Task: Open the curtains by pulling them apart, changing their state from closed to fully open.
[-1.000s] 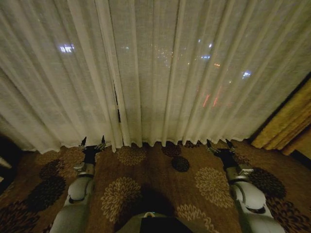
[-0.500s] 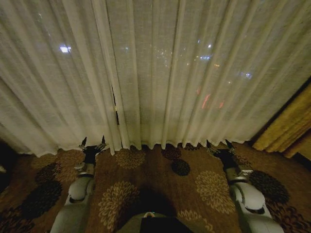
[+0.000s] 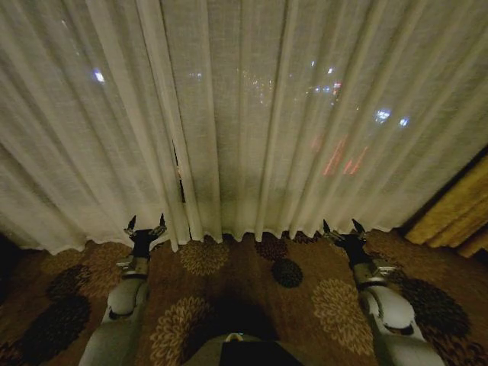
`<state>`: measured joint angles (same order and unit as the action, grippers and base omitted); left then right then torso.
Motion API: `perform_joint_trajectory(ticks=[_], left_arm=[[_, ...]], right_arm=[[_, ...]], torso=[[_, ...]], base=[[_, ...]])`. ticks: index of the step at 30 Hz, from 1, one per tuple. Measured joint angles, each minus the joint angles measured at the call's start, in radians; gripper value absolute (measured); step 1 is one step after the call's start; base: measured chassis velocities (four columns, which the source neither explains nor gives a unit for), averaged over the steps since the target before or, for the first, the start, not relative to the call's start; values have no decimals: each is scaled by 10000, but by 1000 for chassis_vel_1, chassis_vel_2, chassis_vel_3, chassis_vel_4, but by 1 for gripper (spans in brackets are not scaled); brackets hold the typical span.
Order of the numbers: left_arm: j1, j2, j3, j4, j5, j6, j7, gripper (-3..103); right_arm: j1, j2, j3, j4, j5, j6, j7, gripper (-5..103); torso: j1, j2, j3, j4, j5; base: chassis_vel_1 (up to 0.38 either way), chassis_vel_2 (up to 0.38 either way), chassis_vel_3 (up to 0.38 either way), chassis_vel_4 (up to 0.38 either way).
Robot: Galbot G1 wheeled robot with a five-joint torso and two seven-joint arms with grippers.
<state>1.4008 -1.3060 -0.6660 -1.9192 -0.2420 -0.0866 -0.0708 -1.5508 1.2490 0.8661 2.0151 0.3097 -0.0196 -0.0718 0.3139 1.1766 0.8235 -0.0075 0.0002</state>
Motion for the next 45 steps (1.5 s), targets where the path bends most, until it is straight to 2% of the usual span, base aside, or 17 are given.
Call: perform_joint_trajectory(ticks=[11, 15, 27, 32, 33, 35, 36, 38, 39, 40, 41, 43, 45], left_arm=[[7, 11, -35, -140, 41, 244, 1, 100], [11, -40, -6, -140, 127, 249, 665, 100], [20, -67, 5, -128, 155, 232, 724, 100], [22, -75, 16, -52, 157, 203, 724, 100], [15, -90, 35, -32, 161, 196, -497, 100], [8, -90, 31, -26, 161, 191, -2441, 100], [8, -90, 31, -26, 161, 191, -2441, 100], [-15, -87, 33, -10, 161, 187, -4838, 100], [-24, -84, 36, -6, 160, 187, -5329, 100], [-28, -83, 38, -4, 160, 187, -5577, 100], [-28, -83, 38, -4, 160, 187, -5577, 100], [-46, -80, 46, 2, 160, 186, -6352, 100], [-45, -83, 51, 6, 159, 186, -6662, 100]], right_arm=[[-3, 12, -13, -14, 24, 13, -6, 100], [-22, 21, -6, -39, 41, 44, -10, 100], [-32, 9, 39, -96, 39, 255, -12, 100], [-32, 13, 49, -210, -273, 418, -22, 100], [-39, 10, 58, -232, -391, 461, -24, 100], [-39, 15, 64, -244, -506, 486, -23, 100], [-39, 15, 64, -244, -506, 486, -23, 100], [-33, 42, 46, -249, -610, 506, -18, 100], [-29, 60, 26, -249, -640, 508, -16, 100], [-26, 69, 17, -249, -655, 508, -15, 100], [-26, 69, 17, -249, -655, 508, -15, 100], [-15, 109, -31, -249, -707, 509, -12, 100], [-13, 122, -44, -255, -711, 509, -6, 100]], torso=[[0, 0, 0, 0, -3], [-1, 1, -1, 0, -2], [0, 0, -1, 0, -1], [5, -2, 1, 1, -2], [4, -2, 1, -4, -9], [3, -1, 0, 1, 3], [3, -1, 0, 1, 3], [-3, 1, -2, 2, -1], [-4, 3, -2, 1, -2], [-4, 3, -2, 2, -2], [-4, 3, -2, 2, -2], [-4, 3, -2, 0, 0], [-3, 2, -2, -1, -1]], base=[[-132, 127, 124, -121], [-96, 123, 120, -141], [-130, 128, 128, -130], [-77, 113, 75, -107], [-36, 66, 49, -69], [-18, 16, -7, -34], [0, 0, 0, 0], [0, 0, 0, 0], [0, 0, 0, 0], [0, 0, 0, 0], [0, 0, 0, 0], [67, 103, -57, -96], [80, 132, -70, -140]])
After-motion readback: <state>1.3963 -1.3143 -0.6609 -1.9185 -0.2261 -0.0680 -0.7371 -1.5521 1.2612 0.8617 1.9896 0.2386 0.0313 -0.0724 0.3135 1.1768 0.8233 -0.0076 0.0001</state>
